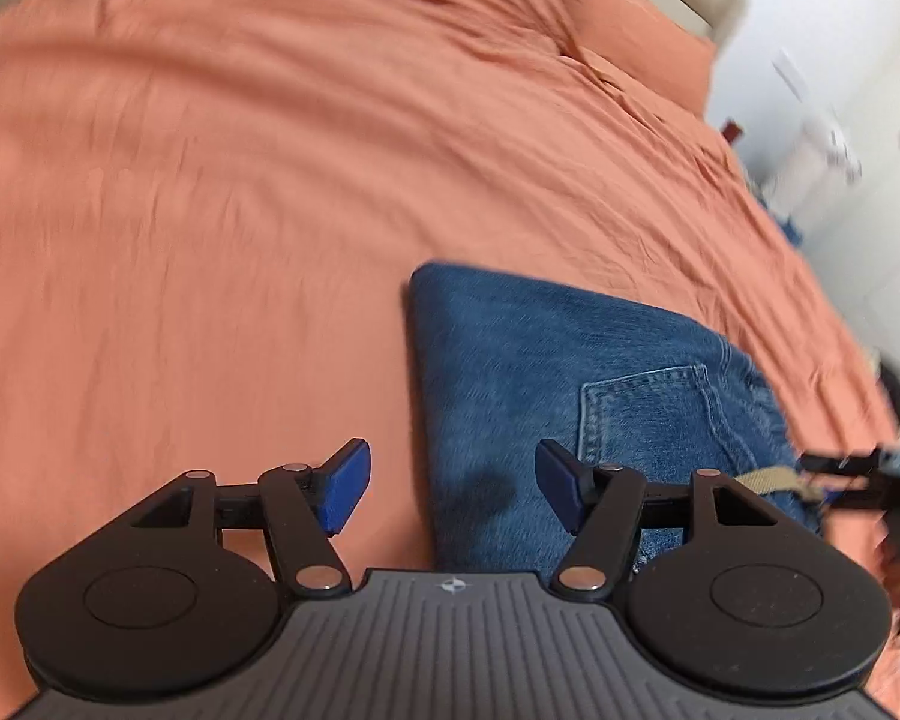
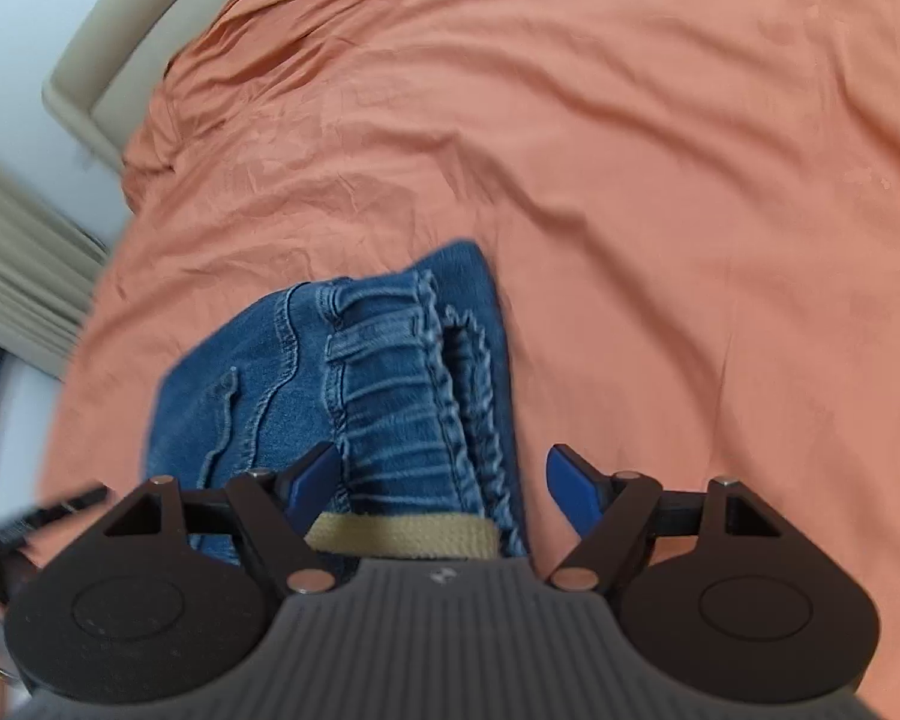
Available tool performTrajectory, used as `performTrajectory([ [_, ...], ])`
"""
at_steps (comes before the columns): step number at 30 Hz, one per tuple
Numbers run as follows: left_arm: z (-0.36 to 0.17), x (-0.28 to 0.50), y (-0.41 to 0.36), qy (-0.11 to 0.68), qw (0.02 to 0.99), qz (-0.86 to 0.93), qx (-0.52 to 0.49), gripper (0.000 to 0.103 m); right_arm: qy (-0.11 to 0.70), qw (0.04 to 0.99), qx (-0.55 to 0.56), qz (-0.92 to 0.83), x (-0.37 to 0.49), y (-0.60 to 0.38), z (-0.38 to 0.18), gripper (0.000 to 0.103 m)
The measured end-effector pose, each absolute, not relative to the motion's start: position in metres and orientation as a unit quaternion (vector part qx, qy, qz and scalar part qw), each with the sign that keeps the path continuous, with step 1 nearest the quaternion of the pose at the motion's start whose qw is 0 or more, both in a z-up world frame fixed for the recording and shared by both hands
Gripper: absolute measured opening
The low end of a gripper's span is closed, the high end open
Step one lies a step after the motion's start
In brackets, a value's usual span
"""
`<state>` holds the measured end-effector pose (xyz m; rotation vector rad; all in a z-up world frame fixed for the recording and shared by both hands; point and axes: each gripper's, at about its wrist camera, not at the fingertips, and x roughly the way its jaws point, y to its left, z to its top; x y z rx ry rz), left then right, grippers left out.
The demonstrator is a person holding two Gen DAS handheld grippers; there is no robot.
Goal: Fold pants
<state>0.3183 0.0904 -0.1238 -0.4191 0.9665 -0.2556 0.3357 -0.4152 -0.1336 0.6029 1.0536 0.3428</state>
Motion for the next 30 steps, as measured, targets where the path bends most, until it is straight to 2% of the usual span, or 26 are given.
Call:
performTrajectory([
  [6,-0.162,0.323,0.109,0.460,0.824,-0.131,-0.304,0.070,0.495,0.782,0.338,0.172,0.342,-0.426,-0.157,0.071],
  [12,-0.182,0.332,0.113,0.454,0.806,-0.151,-0.349,0.059,0.484,0.761,0.387,0.189,0.351,-0.431,-0.181,0.064],
  [14,-0.187,0.334,0.111,0.451,0.799,-0.158,-0.365,0.056,0.476,0.763,0.390,0.199,0.352,-0.430,-0.185,0.058],
  [17,-0.197,0.339,0.105,0.454,0.780,-0.167,-0.397,0.045,0.465,0.761,0.404,0.205,0.352,-0.430,-0.190,0.049],
  [18,-0.198,0.339,0.103,0.453,0.779,-0.165,-0.401,0.038,0.463,0.763,0.402,0.206,0.352,-0.429,-0.190,0.047],
  [20,-0.196,0.339,0.102,0.452,0.780,-0.161,-0.402,0.030,0.458,0.771,0.392,0.207,0.350,-0.426,-0.185,0.038],
  [22,-0.190,0.337,0.101,0.450,0.788,-0.154,-0.391,0.013,0.454,0.783,0.371,0.206,0.348,-0.422,-0.175,0.032],
  [23,-0.185,0.337,0.101,0.449,0.792,-0.152,-0.385,0.010,0.451,0.789,0.362,0.205,0.348,-0.420,-0.170,0.028],
  [26,-0.164,0.335,0.092,0.445,0.813,-0.148,-0.347,0.007,0.446,0.804,0.337,0.202,0.347,-0.414,-0.150,0.022],
  [30,-0.138,0.332,0.085,0.435,0.827,-0.149,-0.323,0.006,0.440,0.820,0.304,0.202,0.341,-0.403,-0.118,0.019],
])
